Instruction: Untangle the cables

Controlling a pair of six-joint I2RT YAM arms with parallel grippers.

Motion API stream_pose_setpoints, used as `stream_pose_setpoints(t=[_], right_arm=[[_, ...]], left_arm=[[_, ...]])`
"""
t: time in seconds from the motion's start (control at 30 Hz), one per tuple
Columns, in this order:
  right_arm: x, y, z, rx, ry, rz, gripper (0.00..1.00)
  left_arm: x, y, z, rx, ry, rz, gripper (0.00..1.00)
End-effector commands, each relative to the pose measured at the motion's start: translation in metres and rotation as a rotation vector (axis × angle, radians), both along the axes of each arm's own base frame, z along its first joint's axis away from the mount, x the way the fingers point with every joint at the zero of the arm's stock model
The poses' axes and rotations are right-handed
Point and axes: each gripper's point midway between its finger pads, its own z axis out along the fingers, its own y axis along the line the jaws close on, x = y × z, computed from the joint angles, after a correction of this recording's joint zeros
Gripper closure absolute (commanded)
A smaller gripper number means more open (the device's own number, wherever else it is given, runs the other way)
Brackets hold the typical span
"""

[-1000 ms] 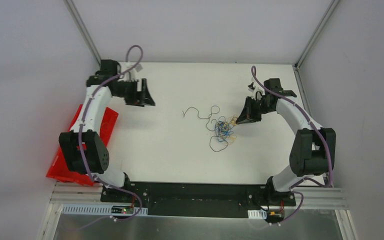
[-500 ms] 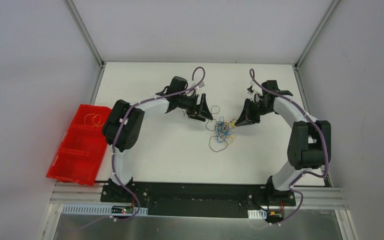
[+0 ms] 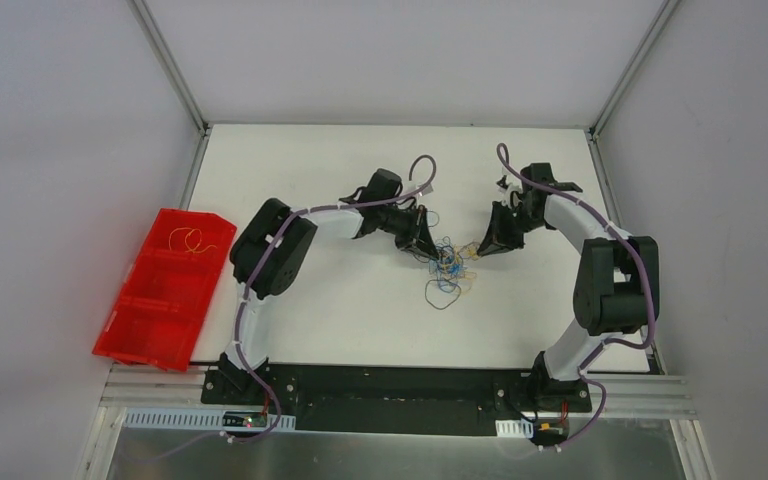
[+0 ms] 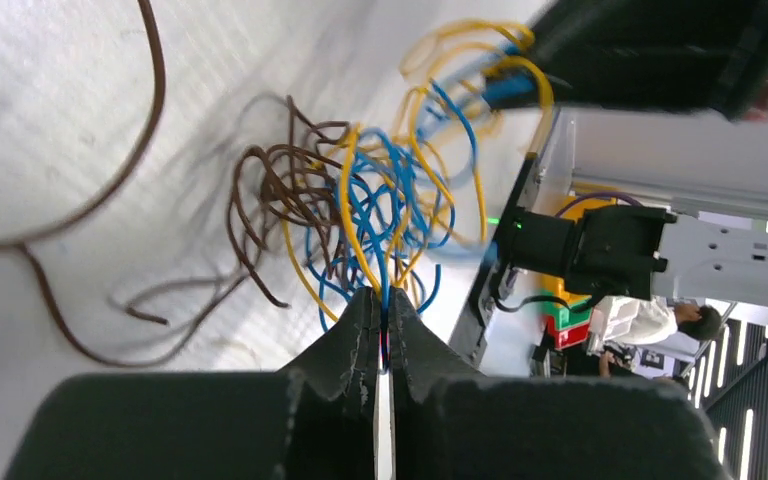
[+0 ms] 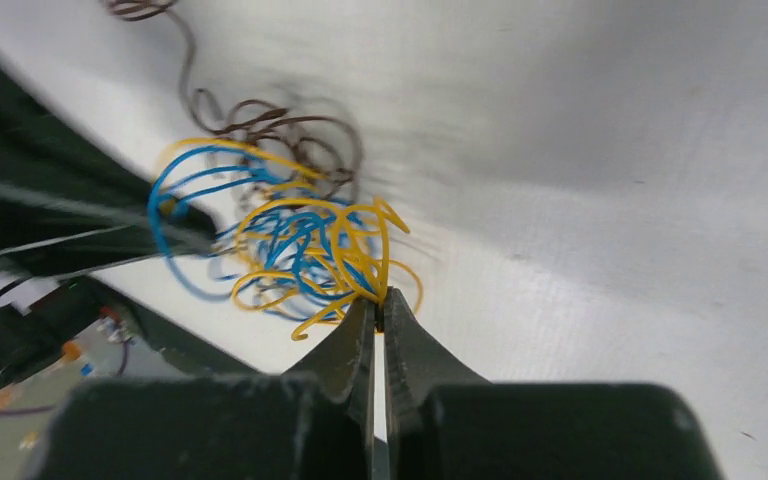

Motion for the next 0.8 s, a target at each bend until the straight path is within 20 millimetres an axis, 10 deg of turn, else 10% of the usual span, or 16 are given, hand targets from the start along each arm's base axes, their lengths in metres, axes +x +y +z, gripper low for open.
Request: stream_pose_setpoints(t=[0.0, 0.23, 0.57, 0.77], right_arm=[[0.007, -0.053, -0.023, -0.296, -0.066, -0.038, 1.00], [0.008, -0.112, -0.039, -0.564, -0.110, -0.066, 1.00], [-0.001, -0.160, -0.049, -0.669, -0.060, -0.085, 1.00], [-0.005, -0.167, -0.049, -0.657, -0.043, -0.075, 1.00]], left_arm=[[-0.001, 0.027, 0.101, -0.089, -0.180, -0.030, 1.00], [-0.003, 0.120, 0.208, -0.143, -0.308, 0.034, 1.00], [0.057, 0.265, 0.345, -0.108, -0.638, 0.432, 1.00], [0.068, 0.308, 0.395, -0.095, -0.764, 0.550, 1.00]])
